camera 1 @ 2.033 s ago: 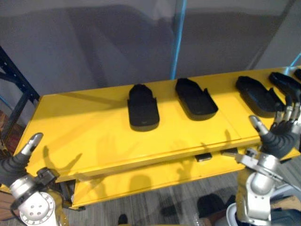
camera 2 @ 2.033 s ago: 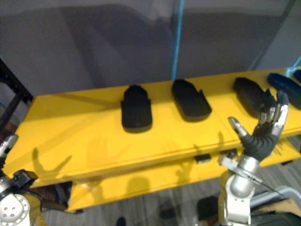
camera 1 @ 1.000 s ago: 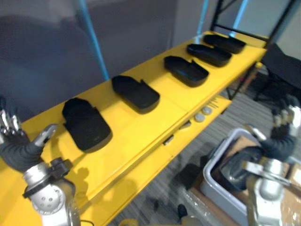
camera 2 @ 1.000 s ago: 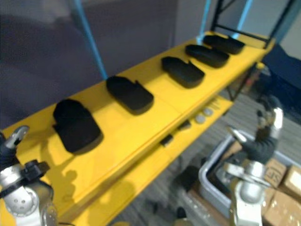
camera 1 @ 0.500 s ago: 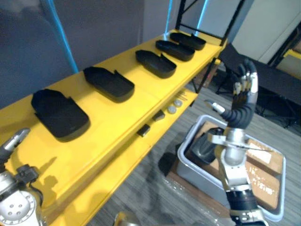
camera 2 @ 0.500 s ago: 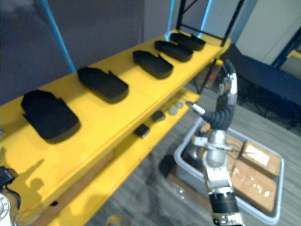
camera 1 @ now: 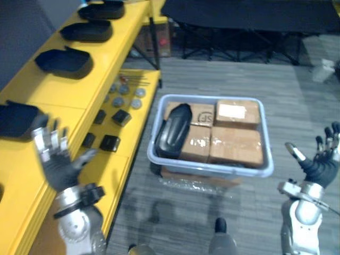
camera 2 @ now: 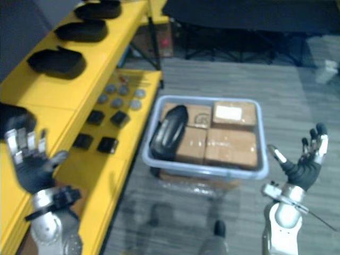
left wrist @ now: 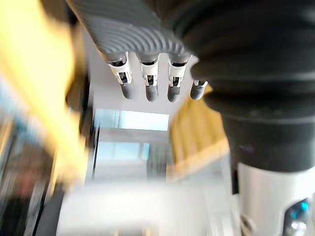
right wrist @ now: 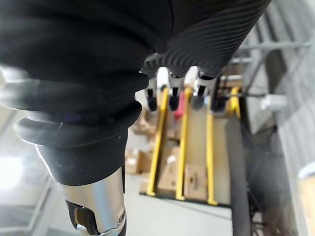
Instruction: Walk over and take plastic housings, then place them on the shelf
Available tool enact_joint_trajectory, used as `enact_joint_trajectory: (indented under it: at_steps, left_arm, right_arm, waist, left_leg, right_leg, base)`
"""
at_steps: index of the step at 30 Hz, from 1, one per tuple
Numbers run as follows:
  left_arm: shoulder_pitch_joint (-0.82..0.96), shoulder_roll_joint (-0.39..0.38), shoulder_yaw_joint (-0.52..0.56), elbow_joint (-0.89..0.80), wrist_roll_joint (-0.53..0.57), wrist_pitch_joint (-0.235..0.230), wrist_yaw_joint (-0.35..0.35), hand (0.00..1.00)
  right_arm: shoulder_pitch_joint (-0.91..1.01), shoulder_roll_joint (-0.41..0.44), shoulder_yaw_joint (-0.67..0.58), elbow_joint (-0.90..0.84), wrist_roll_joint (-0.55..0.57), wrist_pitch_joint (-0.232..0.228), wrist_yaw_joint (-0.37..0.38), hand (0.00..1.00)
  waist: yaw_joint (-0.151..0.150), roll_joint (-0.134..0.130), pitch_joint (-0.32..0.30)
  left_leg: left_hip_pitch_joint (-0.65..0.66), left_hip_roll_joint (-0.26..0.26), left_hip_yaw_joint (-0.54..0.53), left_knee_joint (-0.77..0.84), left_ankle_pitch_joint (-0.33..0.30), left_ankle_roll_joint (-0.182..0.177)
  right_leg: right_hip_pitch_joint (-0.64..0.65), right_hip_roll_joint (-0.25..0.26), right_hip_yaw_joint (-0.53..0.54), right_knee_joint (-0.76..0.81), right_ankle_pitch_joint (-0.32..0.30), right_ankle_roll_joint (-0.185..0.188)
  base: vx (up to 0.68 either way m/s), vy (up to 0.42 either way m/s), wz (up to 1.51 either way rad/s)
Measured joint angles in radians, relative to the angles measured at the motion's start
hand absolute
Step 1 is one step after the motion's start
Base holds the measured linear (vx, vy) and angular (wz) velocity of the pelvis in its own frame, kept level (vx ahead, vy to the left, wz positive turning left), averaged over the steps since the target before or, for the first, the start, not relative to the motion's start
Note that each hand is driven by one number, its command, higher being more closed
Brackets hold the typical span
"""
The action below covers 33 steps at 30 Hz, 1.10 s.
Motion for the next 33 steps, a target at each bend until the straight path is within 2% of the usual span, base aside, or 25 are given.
enact_joint_trajectory:
  at_steps: [1, 2, 3, 4, 6, 7, 9, 10, 13, 16, 17, 20, 22, 23, 24, 27, 30, 33]
  left_arm:
    - [-0.032, 0.017, -0.04, 0.068, 0.006, 0.039, -0.008, 0.0]
    - [-0.049, 0.026, -0.062, 0.107, 0.009, 0.058, -0.008, 0.0]
    - [-0.082, 0.035, -0.101, 0.181, 0.074, 0.104, 0.002, 0.0]
    - [-0.116, 0.063, -0.141, 0.256, 0.111, 0.15, 0.018, 0.0]
    - [-0.121, 0.086, -0.182, 0.343, 0.125, 0.206, 0.038, 0.0]
    - [-0.121, 0.093, -0.204, 0.399, 0.125, 0.237, 0.044, 0.0]
    - [-0.124, 0.091, -0.229, 0.464, 0.127, 0.263, 0.047, 0.0]
    - [-0.137, 0.087, -0.257, 0.527, 0.155, 0.283, 0.054, 0.0]
    - [-0.165, 0.08, -0.287, 0.658, 0.163, 0.293, 0.074, 0.0]
    - [-0.165, 0.078, -0.287, 0.755, 0.164, 0.292, 0.097, 0.0]
    - [-0.146, 0.08, -0.283, 0.959, 0.16, 0.273, 0.148, 0.0]
    - [-0.119, 0.079, -0.278, 0.984, 0.158, 0.25, 0.15, 0.0]
    - [-0.116, 0.079, -0.275, 1.002, 0.157, 0.229, 0.152, 0.0]
    - [-0.116, 0.076, -0.269, 1.023, 0.151, 0.196, 0.151, 0.0]
    - [-0.117, 0.065, -0.244, 1.045, 0.149, 0.164, 0.15, 0.0]
    - [-0.117, 0.05, -0.195, 1.081, 0.11, 0.121, 0.14, 0.0]
    - [-0.117, 0.05, -0.166, 1.102, 0.105, 0.101, 0.137, 0.0]
    - [-0.118, 0.05, -0.149, 1.124, 0.103, 0.079, 0.12, 0.0]
  right_arm:
    - [-0.049, -0.001, 0.03, 0.053, -0.002, 0.015, -0.011, 0.0]
    - [-0.081, -0.001, 0.04, 0.086, -0.003, 0.023, -0.017, 0.0]
    - [-0.143, -0.005, 0.051, 0.154, -0.003, 0.039, -0.032, 0.0]
    - [-0.198, -0.002, 0.069, 0.229, -0.002, 0.059, -0.054, 0.0]
    - [-0.268, -0.007, 0.071, 0.328, -0.002, 0.079, -0.07, 0.0]
    - [-0.326, -0.027, 0.069, 0.4, 0.007, 0.087, -0.082, 0.0]
    - [-0.411, -0.07, 0.07, 0.494, 0.033, 0.103, -0.085, 0.0]
    - [-0.501, -0.115, 0.07, 0.574, 0.046, 0.115, -0.101, 0.0]
    - [-0.648, -0.17, 0.078, 0.691, 0.068, 0.133, -0.131, 0.0]
    - [-0.71, -0.209, 0.092, 0.751, 0.069, 0.139, -0.159, 0.0]
    - [-0.808, -0.255, 0.109, 0.813, 0.087, 0.139, -0.191, 0.0]
    - [-0.83, -0.257, 0.121, 0.819, 0.087, 0.139, -0.191, 0.0]
    - [-0.833, -0.257, 0.149, 0.826, 0.087, 0.139, -0.192, 0.0]
    - [-0.84, -0.257, 0.153, 0.826, 0.087, 0.142, -0.192, 0.0]
    - [-0.85, -0.262, 0.153, 0.825, 0.087, 0.153, -0.191, 0.0]
    - [-0.87, -0.286, 0.153, 0.82, 0.086, 0.185, -0.175, 0.0]
    - [-0.88, -0.289, 0.153, 0.811, 0.086, 0.19, -0.155, 0.0]
    - [-0.881, -0.289, 0.153, 0.811, 0.086, 0.221, -0.138, 0.0]
  waist:
    - [-0.001, 0.001, 0.015]
    - [-0.001, 0.002, 0.023]
    - [0.002, 0.007, 0.045]
    - [0.014, -0.02, 0.072]
    - [0.032, -0.034, 0.101]
    - [0.032, -0.026, 0.115]
    - [0.036, -0.008, 0.13]
    - [0.042, 0.011, 0.149]
    - [0.06, 0.015, 0.187]
    - [0.084, 0.009, 0.208]
    - [0.114, 0.009, 0.251]
    - [0.134, 0.01, 0.267]
    - [0.137, 0.01, 0.267]
    - [0.139, 0.011, 0.267]
    - [0.138, 0.011, 0.267]
    - [0.139, 0.017, 0.271]
    - [0.137, 0.023, 0.274]
    - [0.137, 0.024, 0.274]
  left_leg:
    - [-0.001, -0.002, -0.001, -0.009, -0.031, -0.005]
    - [-0.001, -0.004, -0.002, -0.019, -0.048, -0.01]
    - [-0.005, -0.007, -0.009, -0.036, -0.094, -0.04]
    - [-0.026, -0.035, -0.014, -0.023, -0.101, -0.041]
    - [-0.05, -0.061, -0.031, -0.016, -0.101, -0.043]
    - [-0.064, -0.069, -0.057, -0.015, -0.094, -0.043]
    - [-0.084, -0.07, -0.076, -0.011, -0.083, -0.053]
    - [-0.11, -0.069, -0.098, 0.001, -0.08, -0.053]
    - [-0.143, -0.069, -0.136, 0.022, -0.078, -0.054]
    - [-0.157, -0.069, -0.147, 0.027, -0.078, -0.053]
    - [-0.195, -0.069, -0.191, 0.052, -0.078, -0.053]
    - [-0.196, -0.069, -0.195, 0.053, -0.078, -0.053]
    - [-0.197, -0.068, -0.197, 0.054, -0.078, -0.053]
    - [-0.2, -0.069, -0.201, 0.054, -0.079, -0.053]
    - [-0.206, -0.069, -0.207, 0.056, -0.079, -0.053]
    - [-0.21, -0.07, -0.22, 0.056, -0.078, -0.052]
    - [-0.21, -0.07, -0.22, 0.056, -0.076, -0.052]
    - [-0.209, -0.071, -0.222, 0.052, -0.07, -0.053]
  right_leg:
    - [0.0, 0.0, 0.001, -0.024, 0.026, 0.006]
    - [0.0, 0.0, 0.001, -0.037, 0.039, 0.008]
    - [0.0, -0.001, -0.001, -0.067, 0.07, 0.015]
    - [0.0, -0.026, -0.004, -0.102, 0.096, 0.008]
    - [-0.003, -0.049, -0.017, -0.132, 0.093, 0.007]
    - [-0.004, -0.06, -0.03, -0.132, 0.111, 0.011]
    - [-0.007, -0.058, -0.038, -0.132, 0.127, 0.022]
    - [-0.01, -0.059, -0.056, -0.132, 0.131, 0.021]
    - [-0.017, -0.059, -0.078, -0.131, 0.137, 0.02]
    - [-0.018, -0.06, -0.09, -0.13, 0.137, 0.02]
    - [-0.018, -0.06, -0.131, -0.12, 0.136, 0.019]
    - [-0.02, -0.061, -0.138, -0.112, 0.134, 0.017]
    - [-0.02, -0.061, -0.139, -0.107, 0.134, 0.017]
    - [-0.02, -0.062, -0.142, -0.106, 0.133, 0.017]
    - [-0.022, -0.062, -0.144, -0.106, 0.133, 0.017]
    - [-0.022, -0.062, -0.15, -0.1, 0.132, 0.018]
    - [-0.022, -0.062, -0.149, -0.097, 0.131, 0.019]
    - [-0.022, -0.063, -0.15, -0.097, 0.131, 0.019]
  base:
    - [-0.15, 0.068, -0.04]
    - [-0.22, 0.108, 0.0]
    - [-0.24, 0.107, 0.01]
    - [-0.25, 0.099, 0.02]
    - [-0.14, 0.033, 0.12]
    - [-0.06, -0.001, 0.29]
    - [0.0, -0.012, 0.31]
    - [0.02, -0.012, 0.29]
    - [0.02, 0.0, 0.21]
    - [0.02, 0.004, 0.2]
    - [0.0, -0.007, 0.38]
    - [-0.02, -0.004, 0.13]
    - [-0.02, 0.0, 0.02]
    - [-0.04, -0.004, 0.07]
    - [-0.04, -0.007, 0.08]
    - [-0.05, -0.008, 0.07]
    - [-0.01, -0.002, 0.0]
    - [0.0, 0.0, 0.0]
